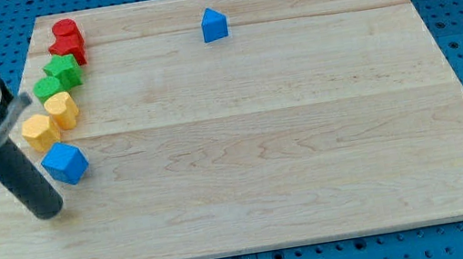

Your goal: Place the blue triangle parallel to the right of the green star

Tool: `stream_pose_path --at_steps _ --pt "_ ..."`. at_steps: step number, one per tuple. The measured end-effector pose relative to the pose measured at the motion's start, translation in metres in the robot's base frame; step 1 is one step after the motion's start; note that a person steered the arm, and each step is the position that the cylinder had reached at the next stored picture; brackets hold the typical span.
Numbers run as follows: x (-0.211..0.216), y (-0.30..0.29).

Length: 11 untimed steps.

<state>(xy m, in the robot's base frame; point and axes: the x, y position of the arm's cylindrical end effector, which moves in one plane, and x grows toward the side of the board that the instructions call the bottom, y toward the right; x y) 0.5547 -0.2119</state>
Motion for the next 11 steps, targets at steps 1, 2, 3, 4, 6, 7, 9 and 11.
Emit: stream_pose_path --at_steps 1,2,3,4,6,7,9,11 --pt "-0.001 0.019" --pt "-0.023 0.032" --pt "-0.027 0.036" --pt "-0.027 0.021" --pt "-0.029 -0.046" --pt "-0.020 -0.035" --pt "-0.034 0.030" --pt "-0.051 0.010"
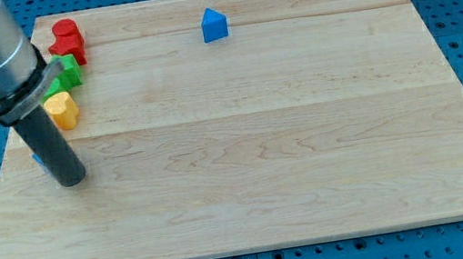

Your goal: Place the blue triangle parallel to the right of the green star

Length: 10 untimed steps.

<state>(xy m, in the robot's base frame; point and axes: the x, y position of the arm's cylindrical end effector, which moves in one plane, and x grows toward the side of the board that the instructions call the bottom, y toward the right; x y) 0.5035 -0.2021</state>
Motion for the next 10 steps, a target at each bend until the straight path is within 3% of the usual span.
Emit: stream_pose_path --at_steps 3,4,5,6,7,9,10 --pt "0.001 -0.051" --pt "0.013 -0.032" --pt "0.011 0.036" --pt "-0.020 0.120" --pt "-0.083 0.178" --pt "-0.216 0.239" --pt "-0.259 0.235"
